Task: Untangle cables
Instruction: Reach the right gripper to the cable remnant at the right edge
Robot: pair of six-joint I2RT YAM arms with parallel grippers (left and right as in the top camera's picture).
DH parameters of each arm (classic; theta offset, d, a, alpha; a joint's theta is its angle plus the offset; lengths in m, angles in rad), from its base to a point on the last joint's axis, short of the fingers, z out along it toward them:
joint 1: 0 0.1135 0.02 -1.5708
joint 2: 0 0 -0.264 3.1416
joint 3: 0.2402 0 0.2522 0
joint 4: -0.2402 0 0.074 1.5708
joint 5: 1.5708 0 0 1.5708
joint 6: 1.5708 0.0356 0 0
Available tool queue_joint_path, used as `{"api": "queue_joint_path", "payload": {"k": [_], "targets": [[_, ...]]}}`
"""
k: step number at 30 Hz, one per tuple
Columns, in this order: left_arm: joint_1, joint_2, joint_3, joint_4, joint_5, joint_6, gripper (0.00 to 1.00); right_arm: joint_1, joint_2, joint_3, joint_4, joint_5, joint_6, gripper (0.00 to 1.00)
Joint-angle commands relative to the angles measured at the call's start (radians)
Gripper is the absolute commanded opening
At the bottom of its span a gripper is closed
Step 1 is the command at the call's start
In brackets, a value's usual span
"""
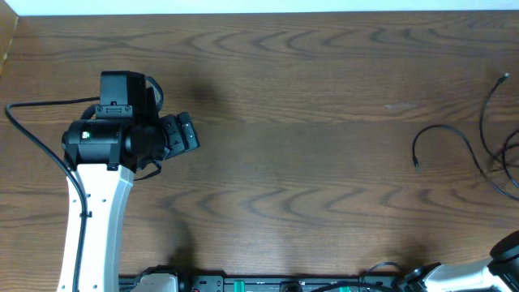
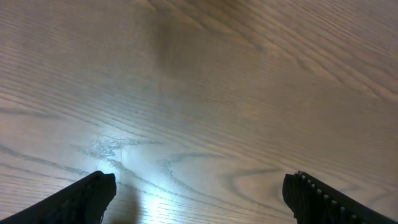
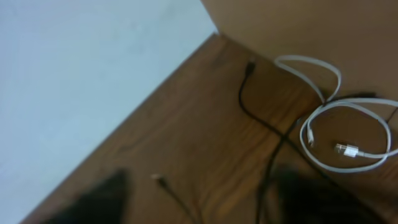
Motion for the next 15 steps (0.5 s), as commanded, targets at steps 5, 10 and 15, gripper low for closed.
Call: {"api": "queue_joint_path", "payload": {"k": [5, 10, 15], "targets": [[-0.002, -0.003, -0.002, -0.003, 0.031, 0.016, 0.92, 0.054, 0.007, 0.004, -0.046, -0.021, -0.053, 0.99], [-0.002, -0.003, -0.002, -0.003, 0.038, 0.017, 0.92, 0.13, 0.007, 0.004, -0.12, -0.02, -0.076, 0.99], [-0.002, -0.003, -0.002, -0.002, 0.037, 0.017, 0.92, 0.23, 0.007, 0.004, -0.251, 0.0, -0.074, 0.99]]}}
